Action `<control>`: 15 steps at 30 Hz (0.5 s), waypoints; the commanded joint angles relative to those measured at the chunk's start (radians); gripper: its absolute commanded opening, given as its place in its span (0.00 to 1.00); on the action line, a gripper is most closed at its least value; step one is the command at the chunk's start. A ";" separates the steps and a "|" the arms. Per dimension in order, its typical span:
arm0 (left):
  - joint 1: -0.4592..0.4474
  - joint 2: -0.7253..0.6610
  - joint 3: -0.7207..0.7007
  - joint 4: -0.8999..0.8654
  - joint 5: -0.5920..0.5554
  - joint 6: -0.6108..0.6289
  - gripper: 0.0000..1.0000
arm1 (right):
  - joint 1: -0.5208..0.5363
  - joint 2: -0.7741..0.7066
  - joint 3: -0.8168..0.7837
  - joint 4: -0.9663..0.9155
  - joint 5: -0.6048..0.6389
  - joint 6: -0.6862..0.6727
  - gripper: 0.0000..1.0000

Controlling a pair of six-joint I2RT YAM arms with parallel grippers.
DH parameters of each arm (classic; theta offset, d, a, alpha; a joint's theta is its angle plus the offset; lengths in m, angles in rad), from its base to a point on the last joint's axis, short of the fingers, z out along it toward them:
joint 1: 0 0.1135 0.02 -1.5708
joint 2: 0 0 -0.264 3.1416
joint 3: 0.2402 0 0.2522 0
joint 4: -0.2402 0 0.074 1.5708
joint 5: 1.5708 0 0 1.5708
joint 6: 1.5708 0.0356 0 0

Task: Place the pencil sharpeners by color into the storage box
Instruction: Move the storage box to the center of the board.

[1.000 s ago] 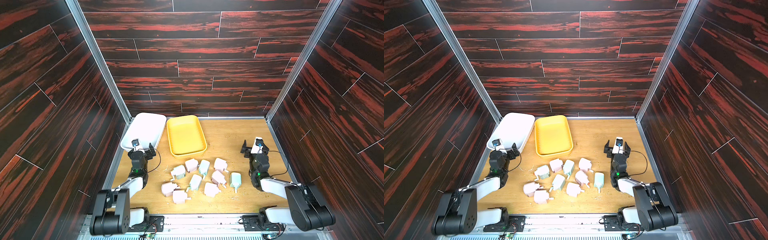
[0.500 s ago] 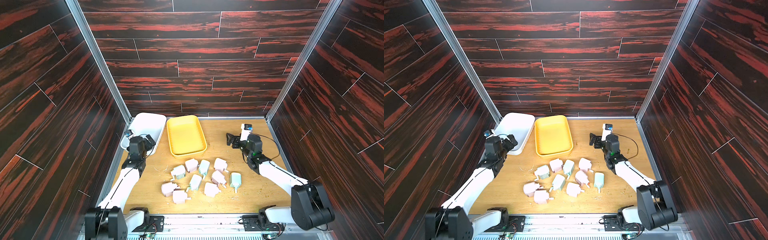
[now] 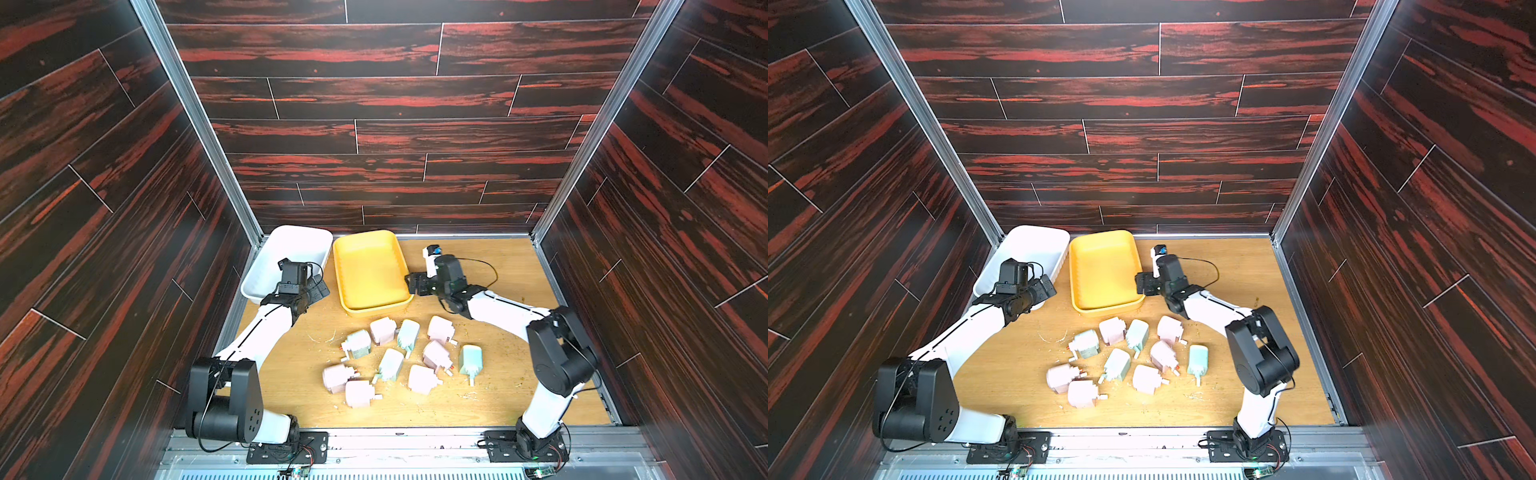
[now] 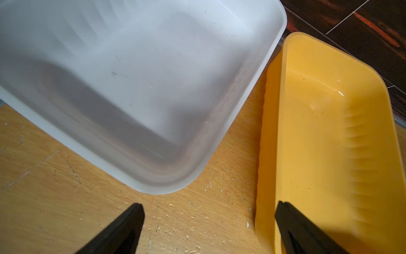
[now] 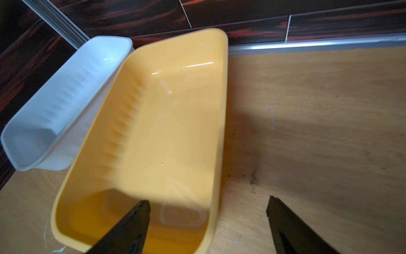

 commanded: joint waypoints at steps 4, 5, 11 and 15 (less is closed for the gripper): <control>-0.008 0.020 0.033 -0.048 0.010 0.034 1.00 | 0.056 0.103 0.092 -0.098 0.171 0.079 0.76; -0.008 0.022 0.035 -0.051 0.017 0.037 1.00 | 0.057 0.120 0.102 -0.105 0.174 0.080 0.70; -0.016 0.035 0.046 -0.056 0.036 0.053 1.00 | 0.057 0.201 0.187 -0.155 0.209 0.028 0.43; -0.019 0.045 0.050 -0.064 0.031 0.059 1.00 | 0.057 0.231 0.227 -0.184 0.217 -0.001 0.29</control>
